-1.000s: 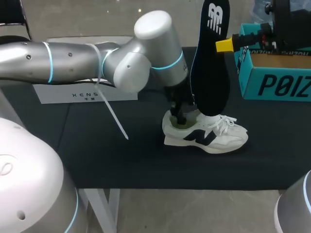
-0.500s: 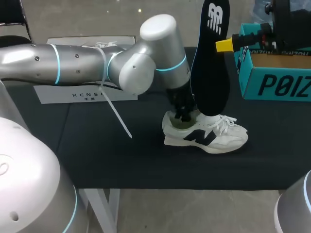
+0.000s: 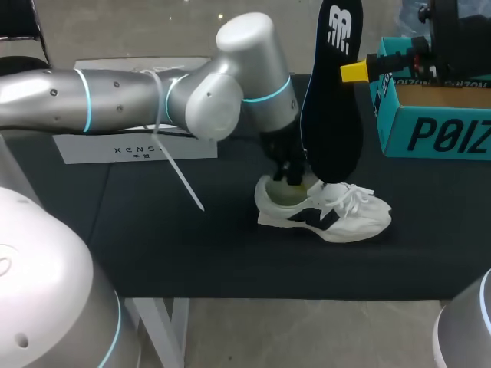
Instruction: Take the shoe out of the shoebox, open the shoe tongue, remove and reinsert the insole, then place the shoe into the shoebox
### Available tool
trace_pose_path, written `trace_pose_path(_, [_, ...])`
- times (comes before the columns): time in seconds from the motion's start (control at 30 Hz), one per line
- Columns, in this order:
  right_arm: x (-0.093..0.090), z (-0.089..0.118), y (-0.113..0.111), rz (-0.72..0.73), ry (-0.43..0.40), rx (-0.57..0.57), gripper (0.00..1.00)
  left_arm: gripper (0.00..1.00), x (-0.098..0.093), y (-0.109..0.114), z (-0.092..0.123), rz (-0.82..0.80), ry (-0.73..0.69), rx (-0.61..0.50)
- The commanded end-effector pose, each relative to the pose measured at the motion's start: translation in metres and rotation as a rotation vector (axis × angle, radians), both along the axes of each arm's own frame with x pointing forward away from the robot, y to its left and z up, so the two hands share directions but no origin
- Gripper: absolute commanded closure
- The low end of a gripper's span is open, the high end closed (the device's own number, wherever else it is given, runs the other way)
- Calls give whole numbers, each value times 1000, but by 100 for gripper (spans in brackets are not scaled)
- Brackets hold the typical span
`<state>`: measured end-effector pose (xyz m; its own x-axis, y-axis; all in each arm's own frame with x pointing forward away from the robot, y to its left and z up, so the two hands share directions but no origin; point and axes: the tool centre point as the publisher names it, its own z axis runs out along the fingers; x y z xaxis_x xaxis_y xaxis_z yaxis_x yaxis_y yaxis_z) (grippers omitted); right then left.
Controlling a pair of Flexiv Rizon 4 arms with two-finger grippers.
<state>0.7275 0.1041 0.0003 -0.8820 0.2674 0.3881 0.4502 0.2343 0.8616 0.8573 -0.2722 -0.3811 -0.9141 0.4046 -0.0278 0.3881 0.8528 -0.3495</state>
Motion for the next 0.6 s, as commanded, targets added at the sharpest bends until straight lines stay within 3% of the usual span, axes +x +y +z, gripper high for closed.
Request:
trace_pose_path(0.03, [2, 0, 2, 2, 2, -2, 100, 100, 8, 4, 6, -34, 27, -16])
trace_pose_path(0.27, [2, 0, 2, 2, 2, -2, 100, 100, 14, -5, 20, -200, 89, -39])
trace_pose_path(0.6, [2, 0, 2, 2, 2, -2, 100, 100, 18, -31, 48, -557, 133, 6])
